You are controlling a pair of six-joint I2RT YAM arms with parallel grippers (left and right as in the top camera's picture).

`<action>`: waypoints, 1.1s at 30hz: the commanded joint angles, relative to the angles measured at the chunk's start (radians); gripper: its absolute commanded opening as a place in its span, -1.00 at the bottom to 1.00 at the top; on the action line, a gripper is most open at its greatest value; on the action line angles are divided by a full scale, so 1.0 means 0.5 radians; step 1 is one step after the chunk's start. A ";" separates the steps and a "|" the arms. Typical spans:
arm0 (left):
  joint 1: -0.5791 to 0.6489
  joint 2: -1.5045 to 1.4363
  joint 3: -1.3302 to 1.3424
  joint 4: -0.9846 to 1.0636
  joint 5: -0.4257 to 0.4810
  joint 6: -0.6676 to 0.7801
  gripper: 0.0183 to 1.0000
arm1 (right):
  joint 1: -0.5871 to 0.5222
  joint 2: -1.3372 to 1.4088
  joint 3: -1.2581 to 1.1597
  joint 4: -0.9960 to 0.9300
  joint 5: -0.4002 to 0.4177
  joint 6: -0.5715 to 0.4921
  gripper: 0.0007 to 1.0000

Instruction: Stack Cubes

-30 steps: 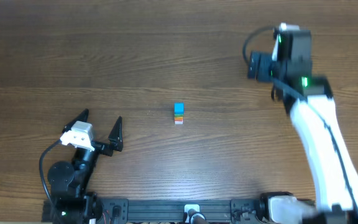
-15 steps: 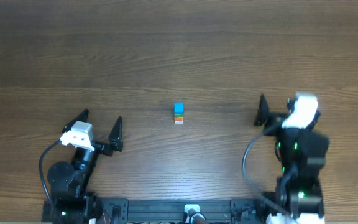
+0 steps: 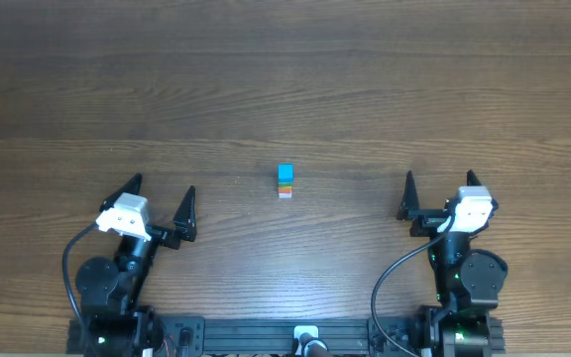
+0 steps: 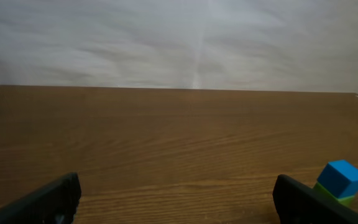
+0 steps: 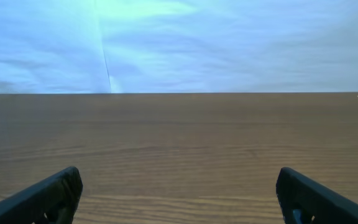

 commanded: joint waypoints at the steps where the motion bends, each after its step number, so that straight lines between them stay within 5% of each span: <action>1: -0.010 -0.014 -0.021 0.009 0.012 0.029 1.00 | -0.009 -0.056 -0.077 0.027 -0.024 -0.021 0.99; 33: -0.010 -0.014 -0.021 0.008 0.012 0.029 1.00 | -0.009 -0.103 -0.099 -0.172 -0.008 -0.021 0.99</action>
